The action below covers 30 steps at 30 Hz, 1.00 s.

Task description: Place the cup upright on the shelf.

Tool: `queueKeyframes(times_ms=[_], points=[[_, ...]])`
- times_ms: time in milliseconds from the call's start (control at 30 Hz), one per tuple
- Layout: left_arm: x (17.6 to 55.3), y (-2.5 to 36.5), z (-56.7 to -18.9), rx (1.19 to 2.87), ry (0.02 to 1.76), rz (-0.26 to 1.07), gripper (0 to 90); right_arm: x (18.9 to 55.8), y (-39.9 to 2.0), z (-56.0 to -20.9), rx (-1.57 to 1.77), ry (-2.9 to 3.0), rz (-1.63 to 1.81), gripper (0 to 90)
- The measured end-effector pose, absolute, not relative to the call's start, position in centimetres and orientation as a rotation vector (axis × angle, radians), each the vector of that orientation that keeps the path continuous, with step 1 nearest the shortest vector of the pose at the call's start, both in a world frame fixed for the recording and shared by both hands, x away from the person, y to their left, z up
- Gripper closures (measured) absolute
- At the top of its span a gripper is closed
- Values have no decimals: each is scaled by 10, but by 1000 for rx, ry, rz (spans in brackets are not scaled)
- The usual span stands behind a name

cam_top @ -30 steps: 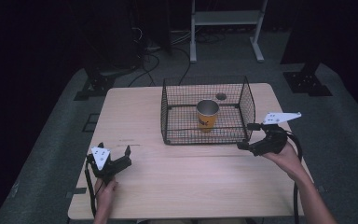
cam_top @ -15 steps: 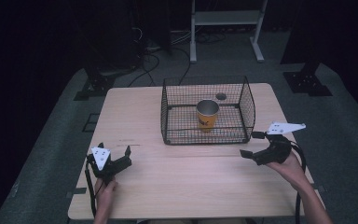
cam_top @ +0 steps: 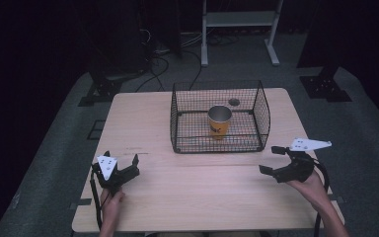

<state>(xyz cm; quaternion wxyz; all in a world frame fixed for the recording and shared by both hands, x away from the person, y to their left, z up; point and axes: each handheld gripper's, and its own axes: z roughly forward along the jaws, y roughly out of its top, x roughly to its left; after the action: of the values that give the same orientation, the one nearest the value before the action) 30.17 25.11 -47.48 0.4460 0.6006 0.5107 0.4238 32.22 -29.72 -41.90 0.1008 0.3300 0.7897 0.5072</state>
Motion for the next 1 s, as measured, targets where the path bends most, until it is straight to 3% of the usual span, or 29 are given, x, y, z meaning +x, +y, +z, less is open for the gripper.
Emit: queueKeyframes(times_ms=[467, 1000], points=[[302, 251, -475, 1486, 1262, 1052, 8, 298, -326, -439, 1094, 2227, 1565, 18], [302, 251, -475, 1486, 1261, 1053, 8, 272, -331, -467, 1182, 2120, 1585, 19]])
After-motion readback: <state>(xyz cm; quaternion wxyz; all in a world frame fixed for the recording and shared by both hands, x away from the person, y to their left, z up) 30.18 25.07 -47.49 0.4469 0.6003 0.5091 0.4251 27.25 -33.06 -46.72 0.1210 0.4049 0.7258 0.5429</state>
